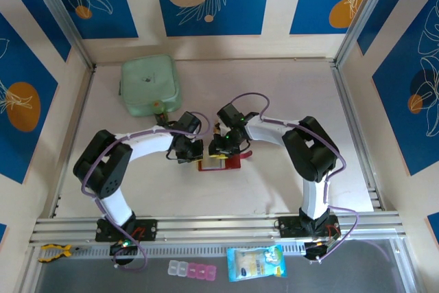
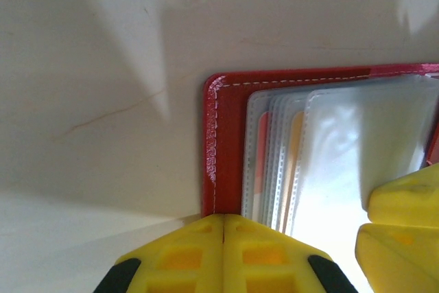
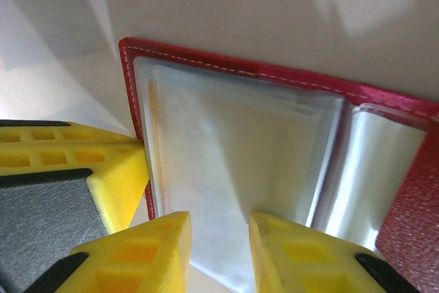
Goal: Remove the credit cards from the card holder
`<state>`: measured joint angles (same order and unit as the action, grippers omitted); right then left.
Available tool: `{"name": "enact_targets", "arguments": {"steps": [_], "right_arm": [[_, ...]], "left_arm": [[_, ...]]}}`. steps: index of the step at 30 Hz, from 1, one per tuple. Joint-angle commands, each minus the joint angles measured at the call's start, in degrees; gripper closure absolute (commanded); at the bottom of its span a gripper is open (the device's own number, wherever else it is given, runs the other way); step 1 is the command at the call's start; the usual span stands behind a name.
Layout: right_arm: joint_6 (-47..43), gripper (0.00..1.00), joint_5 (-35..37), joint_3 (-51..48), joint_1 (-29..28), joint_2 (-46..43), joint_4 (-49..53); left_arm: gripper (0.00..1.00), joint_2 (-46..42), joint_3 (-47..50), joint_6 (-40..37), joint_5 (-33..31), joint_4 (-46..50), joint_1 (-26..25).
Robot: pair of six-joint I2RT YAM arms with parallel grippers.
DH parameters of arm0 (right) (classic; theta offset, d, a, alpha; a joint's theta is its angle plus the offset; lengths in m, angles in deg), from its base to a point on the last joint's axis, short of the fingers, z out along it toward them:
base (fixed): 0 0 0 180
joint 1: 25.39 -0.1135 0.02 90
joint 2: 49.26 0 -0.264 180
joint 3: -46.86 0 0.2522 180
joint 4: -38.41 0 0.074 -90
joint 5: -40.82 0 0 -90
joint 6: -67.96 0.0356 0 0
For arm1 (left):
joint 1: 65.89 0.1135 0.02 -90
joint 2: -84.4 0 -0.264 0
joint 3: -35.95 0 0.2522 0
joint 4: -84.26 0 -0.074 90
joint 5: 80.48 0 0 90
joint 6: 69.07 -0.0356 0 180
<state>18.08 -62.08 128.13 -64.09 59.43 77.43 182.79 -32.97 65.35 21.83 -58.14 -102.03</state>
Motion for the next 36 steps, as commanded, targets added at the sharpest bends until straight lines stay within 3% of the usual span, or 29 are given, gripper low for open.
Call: {"name": "enact_targets", "arguments": {"steps": [1,12,28,36], "right_arm": [[0.0,0.7,1.8,-0.6,0.8,-1.7,2.6],[-1.2,0.73,1.0,-1.6,1.3,-2.5,2.7],[0.1,0.75,-1.4,-5.2,2.1,-3.9,-1.4],[1.9,0.77,-3.8,-7.0,2.8,-4.1,-4.6]], "left_arm": [[1.0,0.5,-1.1,-1.2,-1.1,2.8,-0.1],[0.99,-2.5,-2.6,-1.8,-2.5,3.9,0.1],[0.84,-4.8,-1.2,5.0,9.4,-6.8,-0.4],[0.8,-3.1,-1.0,5.2,9.0,-4.7,-0.8]]}}
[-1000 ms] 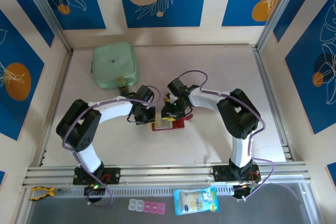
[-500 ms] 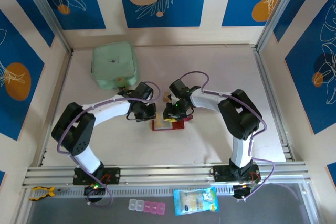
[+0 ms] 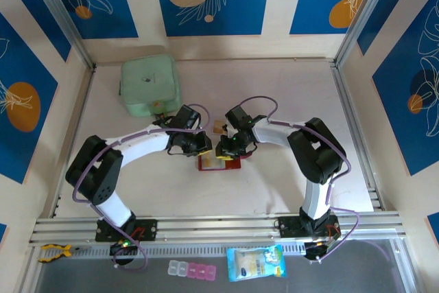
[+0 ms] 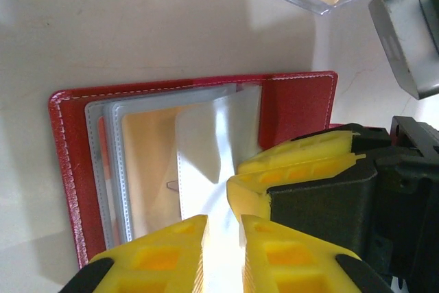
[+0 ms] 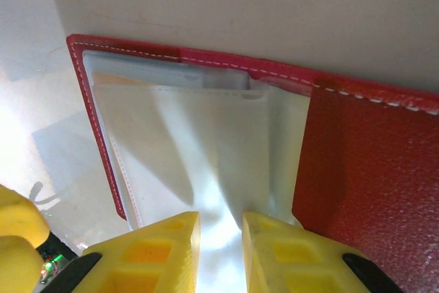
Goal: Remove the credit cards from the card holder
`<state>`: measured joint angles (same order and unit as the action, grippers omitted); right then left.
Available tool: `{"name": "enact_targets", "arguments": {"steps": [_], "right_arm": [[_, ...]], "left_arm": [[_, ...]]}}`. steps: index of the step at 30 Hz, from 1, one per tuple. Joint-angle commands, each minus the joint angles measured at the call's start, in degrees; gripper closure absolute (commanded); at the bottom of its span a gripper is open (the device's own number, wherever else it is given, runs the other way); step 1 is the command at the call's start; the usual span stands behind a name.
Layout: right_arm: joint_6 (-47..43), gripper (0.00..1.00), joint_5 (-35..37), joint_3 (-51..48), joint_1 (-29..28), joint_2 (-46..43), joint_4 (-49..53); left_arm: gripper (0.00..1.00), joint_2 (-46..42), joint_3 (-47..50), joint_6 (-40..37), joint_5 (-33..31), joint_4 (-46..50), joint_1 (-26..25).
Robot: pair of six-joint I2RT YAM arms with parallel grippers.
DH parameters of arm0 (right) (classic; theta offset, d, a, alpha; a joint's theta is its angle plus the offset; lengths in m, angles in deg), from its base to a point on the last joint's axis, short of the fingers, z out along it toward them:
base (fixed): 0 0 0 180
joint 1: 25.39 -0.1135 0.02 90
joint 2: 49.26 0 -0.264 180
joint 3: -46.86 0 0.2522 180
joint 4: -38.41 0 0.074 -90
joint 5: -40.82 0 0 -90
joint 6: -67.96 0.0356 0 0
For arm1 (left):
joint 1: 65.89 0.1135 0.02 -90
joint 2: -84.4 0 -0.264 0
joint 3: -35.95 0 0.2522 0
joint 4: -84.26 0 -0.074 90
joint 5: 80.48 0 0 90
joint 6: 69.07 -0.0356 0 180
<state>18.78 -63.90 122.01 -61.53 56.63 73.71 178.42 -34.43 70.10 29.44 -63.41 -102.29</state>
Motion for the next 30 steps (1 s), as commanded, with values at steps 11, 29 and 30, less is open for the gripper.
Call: {"name": "enact_targets", "arguments": {"steps": [11,29,30], "right_arm": [[1.3,0.77,-2.0,-1.2,0.5,-1.6,-1.0],[1.6,0.81,-2.5,-1.9,0.6,-1.8,-1.8],[1.6,0.81,-2.3,-2.0,0.6,-1.9,-1.8]], "left_arm": [[0.74,4.1,0.1,0.8,1.9,1.5,-1.0],[0.72,5.2,0.0,1.6,1.8,1.4,-1.3],[0.7,5.0,0.0,1.6,1.4,1.7,-1.2]]}}
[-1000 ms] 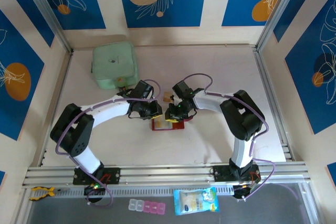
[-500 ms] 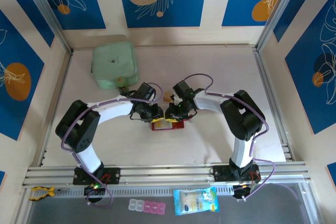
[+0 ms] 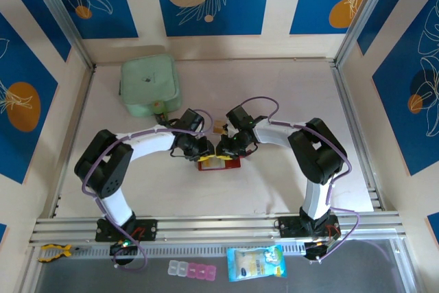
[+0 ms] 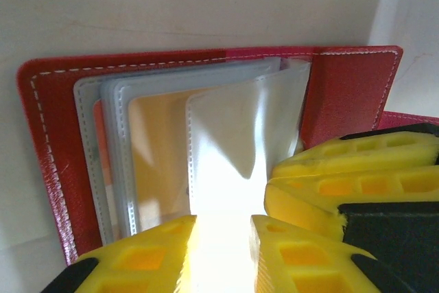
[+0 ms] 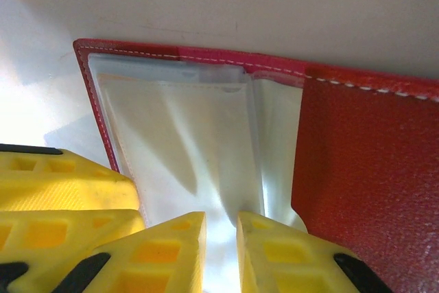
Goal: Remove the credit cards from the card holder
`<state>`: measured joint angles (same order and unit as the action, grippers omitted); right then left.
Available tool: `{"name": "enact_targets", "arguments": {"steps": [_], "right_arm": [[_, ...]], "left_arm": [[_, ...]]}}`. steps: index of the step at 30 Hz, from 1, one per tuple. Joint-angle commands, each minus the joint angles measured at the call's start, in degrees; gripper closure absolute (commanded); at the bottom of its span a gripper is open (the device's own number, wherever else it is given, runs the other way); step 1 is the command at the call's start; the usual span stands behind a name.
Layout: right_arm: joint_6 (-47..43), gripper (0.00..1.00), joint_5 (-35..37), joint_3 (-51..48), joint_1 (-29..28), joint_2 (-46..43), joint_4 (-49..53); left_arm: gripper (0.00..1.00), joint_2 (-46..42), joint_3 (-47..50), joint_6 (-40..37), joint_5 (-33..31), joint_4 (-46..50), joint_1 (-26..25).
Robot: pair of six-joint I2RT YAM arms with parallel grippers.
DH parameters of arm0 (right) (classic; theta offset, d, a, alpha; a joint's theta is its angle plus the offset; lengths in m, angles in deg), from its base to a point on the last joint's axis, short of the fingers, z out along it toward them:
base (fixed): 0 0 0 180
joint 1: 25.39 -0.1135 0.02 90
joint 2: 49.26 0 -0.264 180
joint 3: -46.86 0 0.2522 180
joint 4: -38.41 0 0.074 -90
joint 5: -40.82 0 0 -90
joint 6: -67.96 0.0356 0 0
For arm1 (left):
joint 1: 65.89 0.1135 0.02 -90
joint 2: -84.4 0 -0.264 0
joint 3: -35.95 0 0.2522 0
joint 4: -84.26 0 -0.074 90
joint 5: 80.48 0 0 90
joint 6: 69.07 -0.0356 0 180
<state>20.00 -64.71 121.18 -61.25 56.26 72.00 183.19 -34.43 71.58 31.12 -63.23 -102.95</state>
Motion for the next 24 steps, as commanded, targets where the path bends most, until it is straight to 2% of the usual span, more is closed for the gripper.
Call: {"name": "enact_targets", "arguments": {"steps": [1,9,18,24], "right_arm": [[0.3,0.81,-1.3,-1.1,0.4,-1.5,0.2],[0.3,0.82,-1.1,-1.4,0.3,-1.8,0.2],[0.3,0.84,-1.3,-1.6,0.3,-2.6,-0.1],[0.3,0.84,-1.2,-1.6,0.4,-3.6,0.2]], "left_arm": [[0.68,-0.1,0.0,0.2,-0.7,1.6,-0.6],[0.63,0.3,0.0,0.5,0.0,0.9,-0.7],[0.76,0.6,0.1,1.6,1.5,-1.6,-0.8],[0.79,-0.5,-0.1,1.6,1.2,-1.5,-0.8]]}}
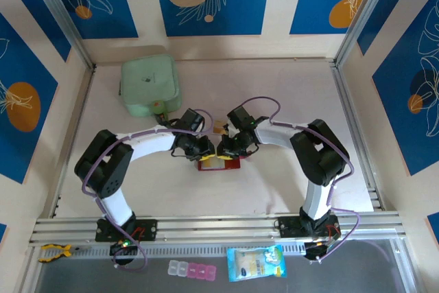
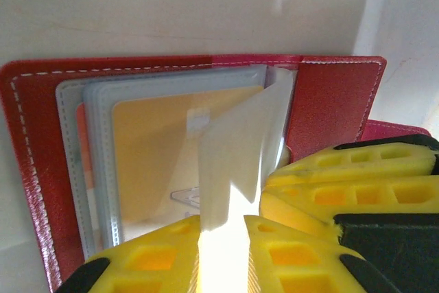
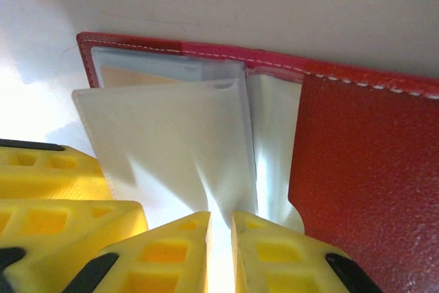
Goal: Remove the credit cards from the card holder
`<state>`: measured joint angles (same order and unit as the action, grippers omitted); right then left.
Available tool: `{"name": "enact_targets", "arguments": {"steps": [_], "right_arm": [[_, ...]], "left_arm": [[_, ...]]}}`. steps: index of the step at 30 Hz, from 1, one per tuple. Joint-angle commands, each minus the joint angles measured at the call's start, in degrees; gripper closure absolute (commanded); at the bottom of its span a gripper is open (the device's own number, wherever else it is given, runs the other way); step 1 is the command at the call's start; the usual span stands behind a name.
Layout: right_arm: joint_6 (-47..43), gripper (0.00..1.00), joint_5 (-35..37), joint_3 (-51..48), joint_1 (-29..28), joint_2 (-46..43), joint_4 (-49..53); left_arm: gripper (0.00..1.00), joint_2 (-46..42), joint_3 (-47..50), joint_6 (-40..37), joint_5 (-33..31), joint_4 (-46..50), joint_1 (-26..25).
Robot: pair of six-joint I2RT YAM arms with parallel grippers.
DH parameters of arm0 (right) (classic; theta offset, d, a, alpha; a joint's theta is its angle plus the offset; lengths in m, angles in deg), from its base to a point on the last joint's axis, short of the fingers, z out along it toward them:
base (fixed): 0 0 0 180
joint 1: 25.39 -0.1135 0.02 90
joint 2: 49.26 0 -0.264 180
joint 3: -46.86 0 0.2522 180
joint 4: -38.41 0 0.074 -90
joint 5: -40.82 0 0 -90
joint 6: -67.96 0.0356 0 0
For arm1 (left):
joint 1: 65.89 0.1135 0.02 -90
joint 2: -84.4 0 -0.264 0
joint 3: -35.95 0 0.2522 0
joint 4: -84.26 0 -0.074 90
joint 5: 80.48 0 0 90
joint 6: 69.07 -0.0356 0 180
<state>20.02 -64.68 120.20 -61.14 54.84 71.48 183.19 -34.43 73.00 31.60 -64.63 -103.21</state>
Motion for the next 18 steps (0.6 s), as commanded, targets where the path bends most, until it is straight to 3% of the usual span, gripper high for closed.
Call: {"name": "enact_targets", "arguments": {"steps": [1,18], "right_arm": [[0.3,0.84,-1.1,-0.6,0.3,-2.6,0.8],[-1.9,0.78,4.8,-1.6,4.5,-13.8,7.9]], "left_arm": [[0.79,-0.8,-0.3,0.2,0.8,0.0,-0.5],[0.65,1.2,-8.7,-0.2,3.4,1.8,-3.0]]}}
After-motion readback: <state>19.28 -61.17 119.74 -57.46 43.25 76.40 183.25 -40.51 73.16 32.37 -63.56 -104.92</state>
